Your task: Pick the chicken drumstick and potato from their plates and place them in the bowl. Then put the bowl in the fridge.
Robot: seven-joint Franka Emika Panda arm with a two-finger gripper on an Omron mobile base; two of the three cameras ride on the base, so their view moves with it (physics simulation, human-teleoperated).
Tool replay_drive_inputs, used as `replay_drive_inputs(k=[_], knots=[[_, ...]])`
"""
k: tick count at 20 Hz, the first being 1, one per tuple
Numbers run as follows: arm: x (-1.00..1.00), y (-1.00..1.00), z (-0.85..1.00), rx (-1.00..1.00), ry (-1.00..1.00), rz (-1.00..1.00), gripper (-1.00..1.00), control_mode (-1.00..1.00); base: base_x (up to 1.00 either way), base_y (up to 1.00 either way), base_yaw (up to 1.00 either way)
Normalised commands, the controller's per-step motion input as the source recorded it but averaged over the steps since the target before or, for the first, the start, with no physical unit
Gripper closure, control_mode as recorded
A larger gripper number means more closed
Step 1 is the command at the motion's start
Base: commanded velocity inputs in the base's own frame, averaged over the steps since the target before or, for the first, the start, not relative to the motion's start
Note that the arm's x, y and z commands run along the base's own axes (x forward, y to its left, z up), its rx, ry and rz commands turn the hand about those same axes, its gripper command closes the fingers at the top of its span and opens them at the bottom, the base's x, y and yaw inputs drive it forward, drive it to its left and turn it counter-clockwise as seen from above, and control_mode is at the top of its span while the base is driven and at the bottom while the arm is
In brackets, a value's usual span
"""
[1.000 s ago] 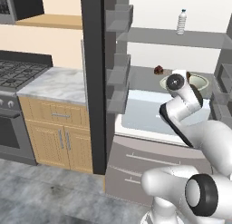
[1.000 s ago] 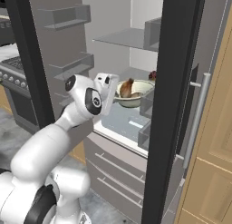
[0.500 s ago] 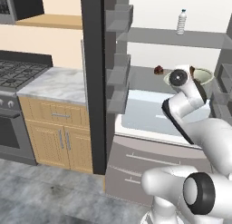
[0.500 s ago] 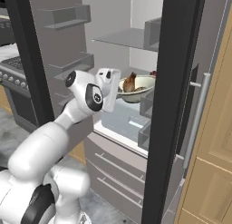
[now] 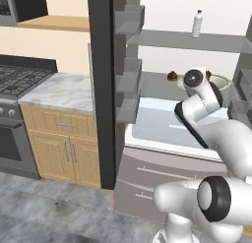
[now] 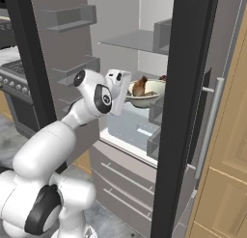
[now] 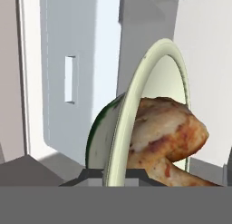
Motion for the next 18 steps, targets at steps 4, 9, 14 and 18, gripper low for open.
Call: replay_drive_inputs(k=[4,9,14,18], knots=[[0.10,-0.19,0.00,0.13,0.00,0.12,1.00,-1.00,0.00,0.00,0.00],[0.25,-0.13,0.00,0.12,0.00,0.19,1.00,-1.00,0.00,0.00,0.00],[0.13,-0.23,0.00,0.00,0.00,0.07,1.00,-1.00,0.00,0.00,0.00],[0.03,-0.14,-0.02,-0.07,0.00,-0.01,1.00,-1.00,0.00,0.00,0.00]])
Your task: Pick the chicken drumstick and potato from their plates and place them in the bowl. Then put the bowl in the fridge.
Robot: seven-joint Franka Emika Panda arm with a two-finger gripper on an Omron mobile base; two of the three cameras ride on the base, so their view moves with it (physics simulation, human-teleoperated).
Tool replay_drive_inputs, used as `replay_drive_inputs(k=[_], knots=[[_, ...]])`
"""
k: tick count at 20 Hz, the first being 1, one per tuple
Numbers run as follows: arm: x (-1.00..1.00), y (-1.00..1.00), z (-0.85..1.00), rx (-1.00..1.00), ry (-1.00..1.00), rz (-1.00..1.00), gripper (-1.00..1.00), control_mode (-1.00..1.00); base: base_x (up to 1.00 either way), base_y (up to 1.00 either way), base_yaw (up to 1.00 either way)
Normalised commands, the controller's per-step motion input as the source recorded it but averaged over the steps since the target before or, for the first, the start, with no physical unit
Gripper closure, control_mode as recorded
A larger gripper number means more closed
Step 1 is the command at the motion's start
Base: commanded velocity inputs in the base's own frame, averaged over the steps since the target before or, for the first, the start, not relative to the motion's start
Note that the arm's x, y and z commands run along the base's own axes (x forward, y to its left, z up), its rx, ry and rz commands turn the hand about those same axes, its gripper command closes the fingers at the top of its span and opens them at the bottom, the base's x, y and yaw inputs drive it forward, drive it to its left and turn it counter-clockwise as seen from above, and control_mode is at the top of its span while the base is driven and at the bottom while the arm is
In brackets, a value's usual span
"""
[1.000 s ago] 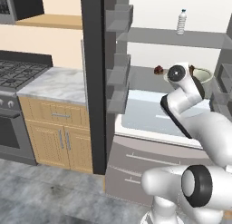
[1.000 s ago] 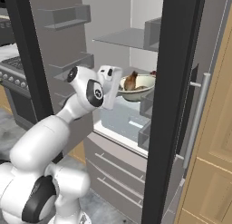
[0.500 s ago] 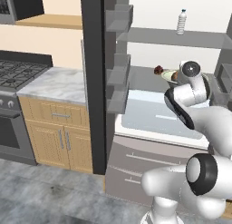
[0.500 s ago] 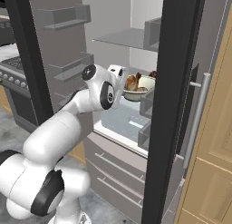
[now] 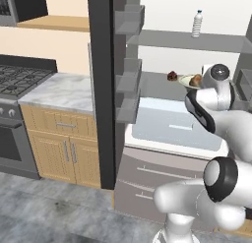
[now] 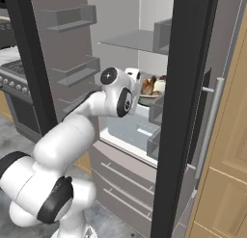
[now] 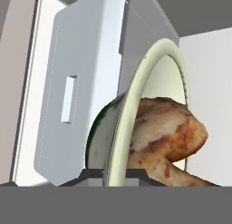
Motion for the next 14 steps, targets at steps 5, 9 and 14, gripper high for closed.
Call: replay_drive_inputs(k=[5,9,14], knots=[[0.24,0.00,-0.02,0.00,0.00,-0.02,1.00,-1.00,0.00,0.00,0.00],[0.27,0.01,-0.16,0.03,0.00,0.00,1.00,-1.00,0.00,0.00,0.00],[0.07,-0.01,-0.21,0.02,0.00,-0.06,1.00,-1.00,0.00,0.00,0.00]])
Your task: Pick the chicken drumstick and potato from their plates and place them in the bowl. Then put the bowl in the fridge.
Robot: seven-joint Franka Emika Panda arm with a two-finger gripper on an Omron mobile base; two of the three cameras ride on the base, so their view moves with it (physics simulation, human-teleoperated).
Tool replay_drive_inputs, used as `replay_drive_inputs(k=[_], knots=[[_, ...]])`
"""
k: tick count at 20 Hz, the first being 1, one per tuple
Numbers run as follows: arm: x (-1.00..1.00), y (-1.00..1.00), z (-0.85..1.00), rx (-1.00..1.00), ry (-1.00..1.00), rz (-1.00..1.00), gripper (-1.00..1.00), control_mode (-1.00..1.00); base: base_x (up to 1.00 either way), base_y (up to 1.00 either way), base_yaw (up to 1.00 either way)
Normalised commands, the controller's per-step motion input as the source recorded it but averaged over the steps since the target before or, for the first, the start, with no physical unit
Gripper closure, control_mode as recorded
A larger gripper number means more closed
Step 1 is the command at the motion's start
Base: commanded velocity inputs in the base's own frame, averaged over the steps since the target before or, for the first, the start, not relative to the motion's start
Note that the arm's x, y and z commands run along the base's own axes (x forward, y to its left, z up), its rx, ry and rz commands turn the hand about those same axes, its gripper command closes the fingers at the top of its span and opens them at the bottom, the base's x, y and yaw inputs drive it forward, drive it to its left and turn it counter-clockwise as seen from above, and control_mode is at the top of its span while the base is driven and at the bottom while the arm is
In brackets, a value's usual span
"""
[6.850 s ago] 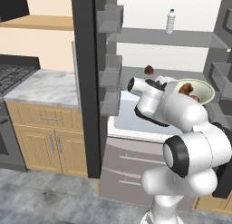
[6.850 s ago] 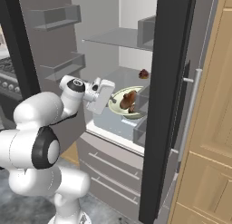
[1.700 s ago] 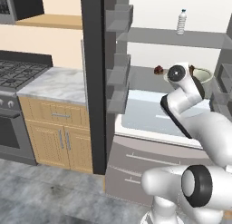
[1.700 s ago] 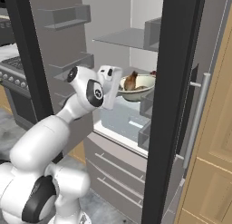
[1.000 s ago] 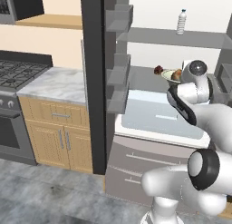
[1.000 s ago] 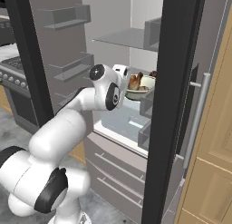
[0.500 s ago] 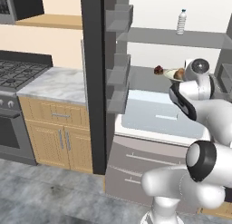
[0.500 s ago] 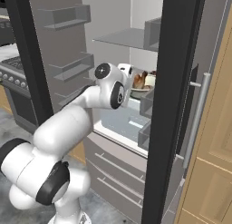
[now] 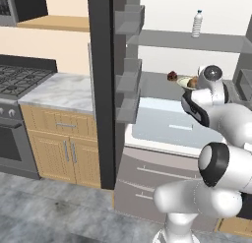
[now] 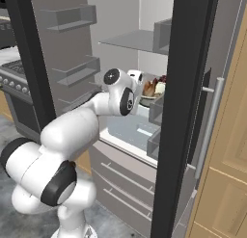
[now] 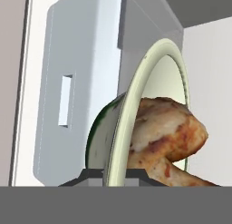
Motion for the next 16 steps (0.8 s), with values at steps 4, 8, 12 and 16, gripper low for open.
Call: replay_drive_inputs(k=[4,8,12,16], knots=[[0.20,0.00,-0.24,0.01,-0.01,-0.12,1.00,-1.00,0.00,0.00,0.00],[0.24,0.00,-0.23,0.00,-0.01,-0.11,1.00,-1.00,0.00,0.00,0.00],[0.26,-0.01,-0.27,0.05,0.00,-0.05,1.00,-1.00,0.00,0.00,0.00],[0.30,-0.06,-0.15,0.07,0.00,0.00,1.00,-1.00,0.00,0.00,0.00]])
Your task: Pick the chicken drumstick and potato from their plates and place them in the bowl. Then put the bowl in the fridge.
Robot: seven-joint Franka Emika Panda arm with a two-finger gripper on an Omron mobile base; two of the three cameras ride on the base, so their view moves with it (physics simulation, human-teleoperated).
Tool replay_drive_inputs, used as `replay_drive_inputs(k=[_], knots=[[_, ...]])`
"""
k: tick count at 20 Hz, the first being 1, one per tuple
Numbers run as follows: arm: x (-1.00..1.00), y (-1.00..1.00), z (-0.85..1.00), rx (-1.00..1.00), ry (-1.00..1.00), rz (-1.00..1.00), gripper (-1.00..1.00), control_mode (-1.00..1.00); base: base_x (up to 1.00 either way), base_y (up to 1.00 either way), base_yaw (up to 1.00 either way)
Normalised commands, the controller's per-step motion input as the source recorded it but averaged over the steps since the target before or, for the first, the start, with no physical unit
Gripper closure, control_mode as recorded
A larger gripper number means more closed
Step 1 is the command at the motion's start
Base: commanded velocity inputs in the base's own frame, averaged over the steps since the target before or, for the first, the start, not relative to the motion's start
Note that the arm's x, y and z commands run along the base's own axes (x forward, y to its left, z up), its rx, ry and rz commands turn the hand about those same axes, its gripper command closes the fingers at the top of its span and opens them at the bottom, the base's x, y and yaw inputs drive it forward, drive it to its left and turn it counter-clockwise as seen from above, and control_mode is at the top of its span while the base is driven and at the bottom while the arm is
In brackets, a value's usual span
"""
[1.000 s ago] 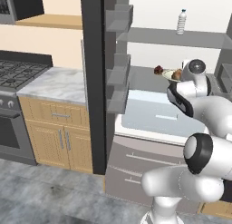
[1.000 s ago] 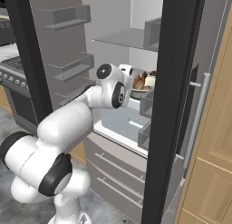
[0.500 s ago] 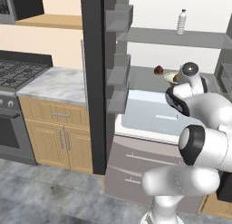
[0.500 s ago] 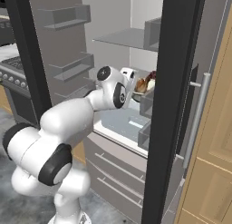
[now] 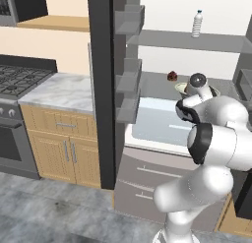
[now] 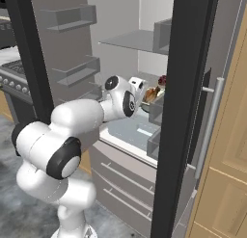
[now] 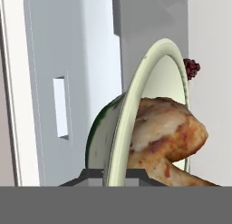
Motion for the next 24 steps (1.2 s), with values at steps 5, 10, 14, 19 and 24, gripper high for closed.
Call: replay_drive_inputs(k=[5,10,14,19,24], knots=[[0.33,-0.13,0.00,0.01,0.00,0.00,1.00,-1.00,0.00,0.00,0.00],[0.36,-0.21,0.02,0.00,0.00,-0.02,1.00,-1.00,0.00,0.00,0.00],[0.42,-0.23,0.00,0.00,0.03,-0.05,1.00,-1.00,0.00,0.00,0.00],[0.34,-0.28,0.00,0.00,0.01,-0.01,1.00,-1.00,0.00,0.00,0.00],[0.26,-0.28,-0.05,0.00,0.05,0.01,1.00,-1.00,0.00,0.00,0.00]])
